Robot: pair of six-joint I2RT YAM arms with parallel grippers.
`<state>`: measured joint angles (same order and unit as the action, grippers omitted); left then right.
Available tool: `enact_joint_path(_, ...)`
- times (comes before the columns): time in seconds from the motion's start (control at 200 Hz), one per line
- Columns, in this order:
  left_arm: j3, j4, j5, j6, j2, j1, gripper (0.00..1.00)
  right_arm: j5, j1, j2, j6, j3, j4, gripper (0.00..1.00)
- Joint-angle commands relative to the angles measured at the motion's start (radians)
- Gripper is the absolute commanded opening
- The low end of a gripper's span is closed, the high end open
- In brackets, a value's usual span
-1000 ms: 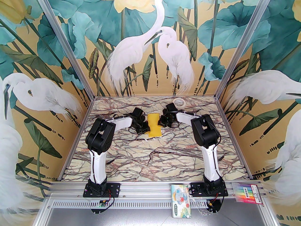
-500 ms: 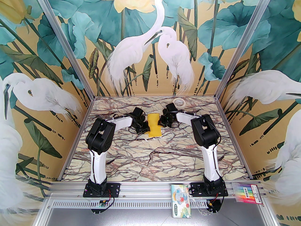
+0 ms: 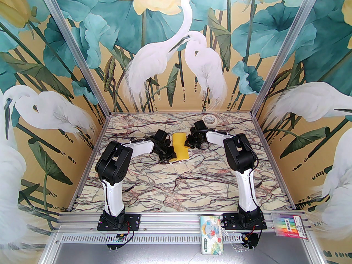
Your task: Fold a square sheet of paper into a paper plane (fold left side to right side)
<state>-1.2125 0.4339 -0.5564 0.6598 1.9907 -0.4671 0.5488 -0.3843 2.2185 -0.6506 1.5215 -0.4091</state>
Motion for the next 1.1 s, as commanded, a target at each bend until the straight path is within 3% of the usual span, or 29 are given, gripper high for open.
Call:
enact_joint_path(0.0, -0.007, 0.042, 0.041, -0.031, 0.044, -0.002, 0.05, -0.064, -0.002, 0.038, 0.019, -0.014, -0.059, 0.00)
enact_joint_path(0.175, -0.039, 0.060, 0.045, -0.035, 0.023, 0.004, 0.04, -0.066, -0.002, 0.035, 0.022, -0.014, -0.062, 0.00)
enact_joint_path(0.42, -0.152, 0.084, -0.014, -0.035, -0.036, 0.051, 0.12, -0.065, -0.002, 0.035, 0.023, -0.016, -0.064, 0.00)
enact_joint_path(0.81, -0.440, 0.083, -0.040, -0.055, 0.192, 0.102, 0.12, -0.063, -0.001, 0.040, 0.020, -0.019, -0.059, 0.00)
enact_joint_path(1.095, -0.506, 0.114, -0.037, -0.091, 0.297, 0.125, 0.07, -0.058, -0.002, 0.040, 0.019, -0.020, -0.056, 0.00)
